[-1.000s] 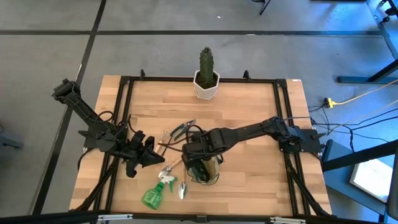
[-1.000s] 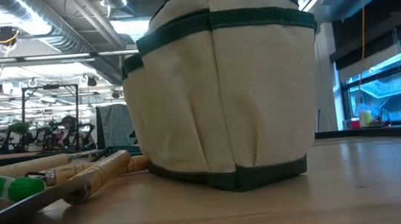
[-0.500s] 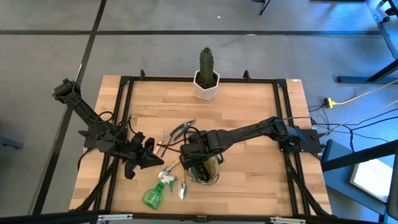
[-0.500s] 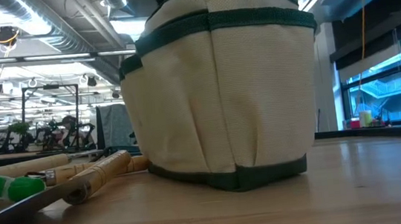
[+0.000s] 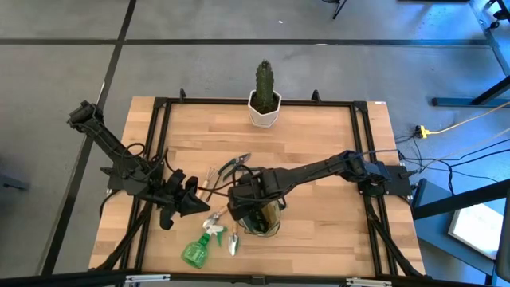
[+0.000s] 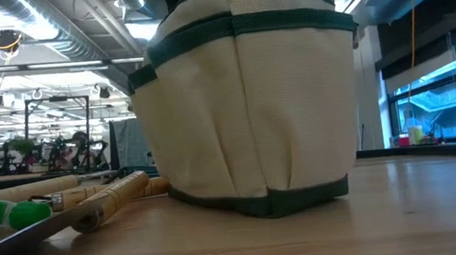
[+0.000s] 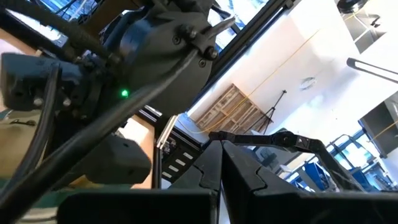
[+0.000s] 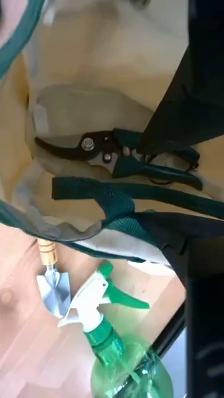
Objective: Pick & Place Garden tools in Gardening bag
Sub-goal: Adjust the green gardening bag
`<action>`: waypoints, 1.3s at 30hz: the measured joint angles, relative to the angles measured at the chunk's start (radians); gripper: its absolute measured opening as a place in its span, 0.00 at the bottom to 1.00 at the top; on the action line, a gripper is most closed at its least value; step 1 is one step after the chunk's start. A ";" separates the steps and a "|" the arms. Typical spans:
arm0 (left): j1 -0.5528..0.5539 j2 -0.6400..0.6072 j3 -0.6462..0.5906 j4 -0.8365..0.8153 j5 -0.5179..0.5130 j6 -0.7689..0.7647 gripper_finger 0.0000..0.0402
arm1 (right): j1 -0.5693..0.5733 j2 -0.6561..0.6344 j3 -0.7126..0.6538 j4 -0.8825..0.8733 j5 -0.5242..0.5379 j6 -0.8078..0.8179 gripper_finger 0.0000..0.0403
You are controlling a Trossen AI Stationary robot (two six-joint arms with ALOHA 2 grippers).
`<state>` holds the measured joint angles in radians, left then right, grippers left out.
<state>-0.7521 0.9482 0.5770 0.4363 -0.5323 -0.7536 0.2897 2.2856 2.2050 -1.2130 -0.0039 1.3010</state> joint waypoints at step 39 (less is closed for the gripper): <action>0.000 0.000 0.000 -0.030 -0.017 0.008 0.00 | 0.001 0.000 0.010 -0.022 0.003 0.001 0.87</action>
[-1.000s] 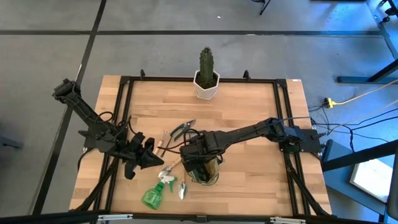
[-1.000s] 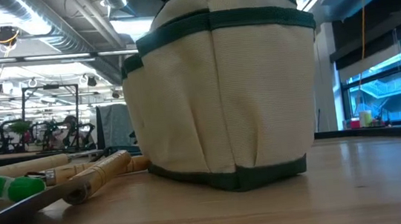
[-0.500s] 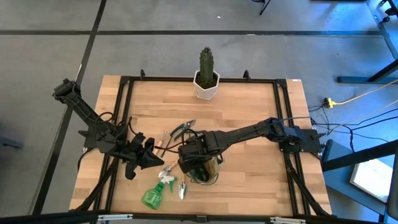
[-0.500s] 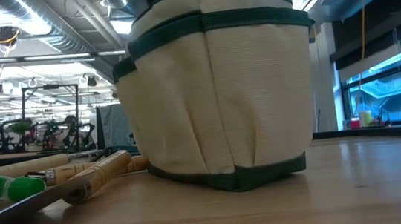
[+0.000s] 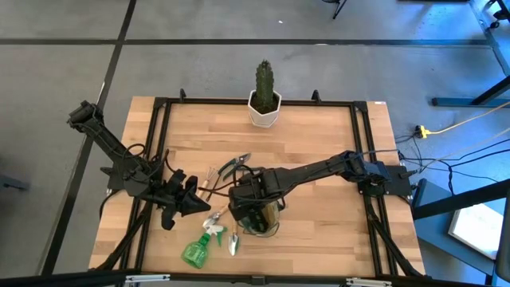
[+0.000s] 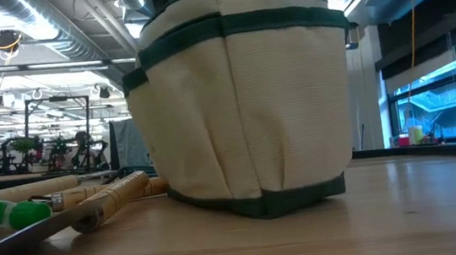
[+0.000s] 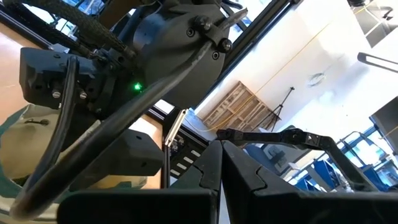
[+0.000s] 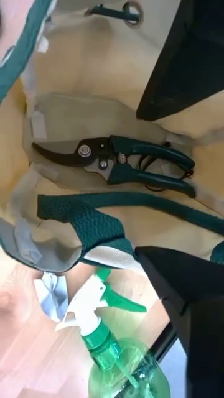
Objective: Pick & Place Garden tools in Gardening bag
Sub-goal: Adjust the green gardening bag, then put the green shears into the green gardening bag
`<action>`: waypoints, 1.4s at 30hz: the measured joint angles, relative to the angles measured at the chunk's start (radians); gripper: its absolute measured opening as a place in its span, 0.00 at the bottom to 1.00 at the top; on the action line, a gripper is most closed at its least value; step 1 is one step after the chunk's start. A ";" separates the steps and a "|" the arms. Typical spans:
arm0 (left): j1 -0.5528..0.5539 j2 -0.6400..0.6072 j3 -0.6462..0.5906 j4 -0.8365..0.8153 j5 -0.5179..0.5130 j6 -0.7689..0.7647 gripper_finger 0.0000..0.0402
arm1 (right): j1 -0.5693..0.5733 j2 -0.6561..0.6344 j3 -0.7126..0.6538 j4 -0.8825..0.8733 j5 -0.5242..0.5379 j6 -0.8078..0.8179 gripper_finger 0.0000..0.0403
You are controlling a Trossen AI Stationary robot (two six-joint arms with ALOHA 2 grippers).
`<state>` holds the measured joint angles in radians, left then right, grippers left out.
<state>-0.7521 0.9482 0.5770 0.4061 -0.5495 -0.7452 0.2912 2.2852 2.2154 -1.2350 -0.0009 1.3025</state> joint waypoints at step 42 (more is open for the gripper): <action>-0.055 0.000 0.000 0.000 -0.068 0.000 0.00 | 0.003 -0.009 -0.001 0.162 -0.066 -0.018 0.99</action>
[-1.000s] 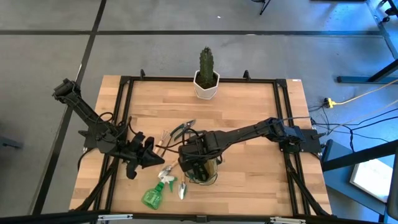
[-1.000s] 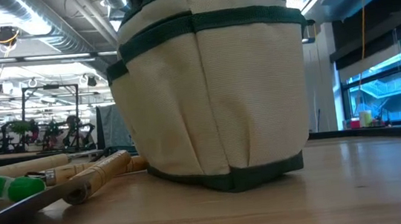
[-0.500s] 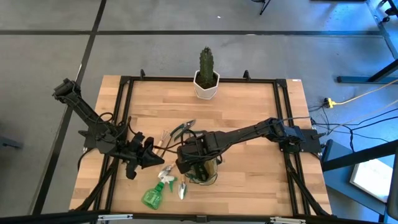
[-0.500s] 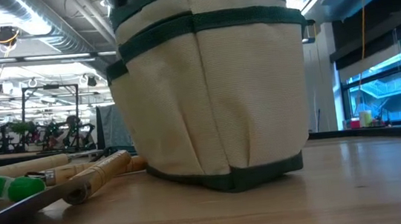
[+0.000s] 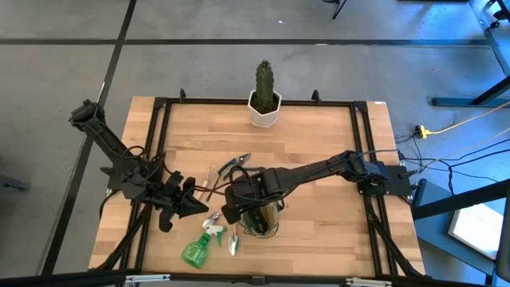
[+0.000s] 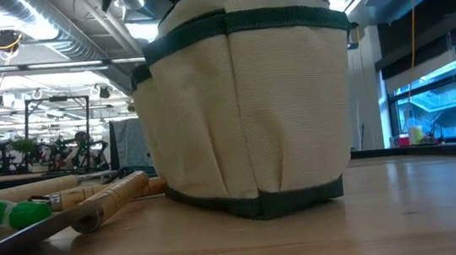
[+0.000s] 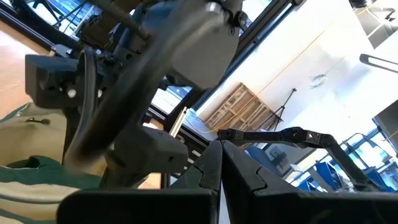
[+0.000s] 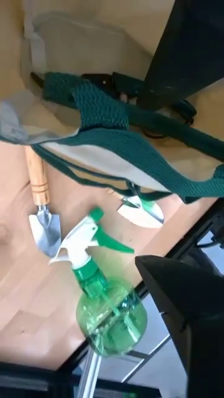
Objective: Pick & Place Garden tools in Gardening bag
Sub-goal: Put the green shears into the green gardening bag
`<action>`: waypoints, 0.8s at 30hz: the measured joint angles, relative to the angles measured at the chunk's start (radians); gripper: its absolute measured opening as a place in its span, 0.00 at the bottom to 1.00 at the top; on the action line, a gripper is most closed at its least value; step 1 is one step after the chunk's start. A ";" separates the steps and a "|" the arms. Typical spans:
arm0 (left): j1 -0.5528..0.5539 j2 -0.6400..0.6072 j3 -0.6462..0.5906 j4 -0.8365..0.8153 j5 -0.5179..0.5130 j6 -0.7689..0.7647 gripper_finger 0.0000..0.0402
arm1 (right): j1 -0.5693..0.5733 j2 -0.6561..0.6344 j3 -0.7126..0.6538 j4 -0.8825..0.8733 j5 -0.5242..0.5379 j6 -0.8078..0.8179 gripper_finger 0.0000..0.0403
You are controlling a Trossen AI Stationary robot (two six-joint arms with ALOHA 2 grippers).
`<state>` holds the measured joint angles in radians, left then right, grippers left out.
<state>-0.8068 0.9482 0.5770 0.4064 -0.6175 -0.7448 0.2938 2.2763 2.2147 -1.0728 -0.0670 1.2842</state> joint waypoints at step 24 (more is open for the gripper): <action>-0.001 0.000 0.000 0.002 -0.051 -0.001 0.00 | 0.003 -0.204 0.000 0.055 -0.064 -0.148 0.99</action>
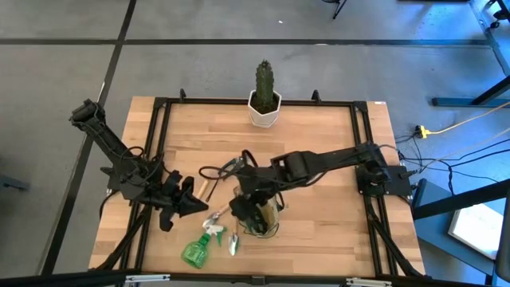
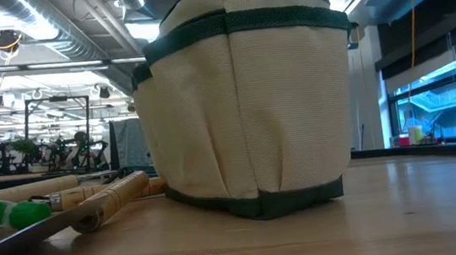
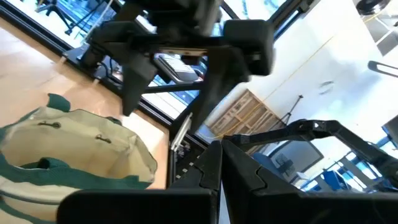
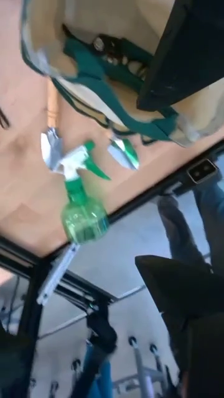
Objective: Pick & Place Garden tools in Gardening bag
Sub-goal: Put the green shears into the green gardening bag
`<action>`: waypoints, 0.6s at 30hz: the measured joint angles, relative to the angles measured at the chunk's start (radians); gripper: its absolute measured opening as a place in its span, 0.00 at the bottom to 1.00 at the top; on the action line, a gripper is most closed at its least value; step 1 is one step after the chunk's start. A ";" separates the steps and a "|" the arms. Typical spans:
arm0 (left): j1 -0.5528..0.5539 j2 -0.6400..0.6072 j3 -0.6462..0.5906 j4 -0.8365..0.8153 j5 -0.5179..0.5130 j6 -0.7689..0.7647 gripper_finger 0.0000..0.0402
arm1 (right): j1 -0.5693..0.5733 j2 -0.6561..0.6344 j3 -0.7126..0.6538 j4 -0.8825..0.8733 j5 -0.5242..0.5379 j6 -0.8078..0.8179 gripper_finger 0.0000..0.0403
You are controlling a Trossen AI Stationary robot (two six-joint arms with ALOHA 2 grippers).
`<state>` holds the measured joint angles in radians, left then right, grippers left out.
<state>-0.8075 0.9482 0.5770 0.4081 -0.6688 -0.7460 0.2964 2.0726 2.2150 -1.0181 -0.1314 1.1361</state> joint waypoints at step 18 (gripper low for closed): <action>0.178 0.000 0.000 -0.064 0.085 -0.067 0.00 | 0.052 -0.020 0.001 0.012 0.023 -0.126 0.24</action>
<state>-0.6293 0.9482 0.5770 0.3441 -0.5838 -0.8127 0.3487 2.0529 2.2158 -1.0056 -0.1081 1.0103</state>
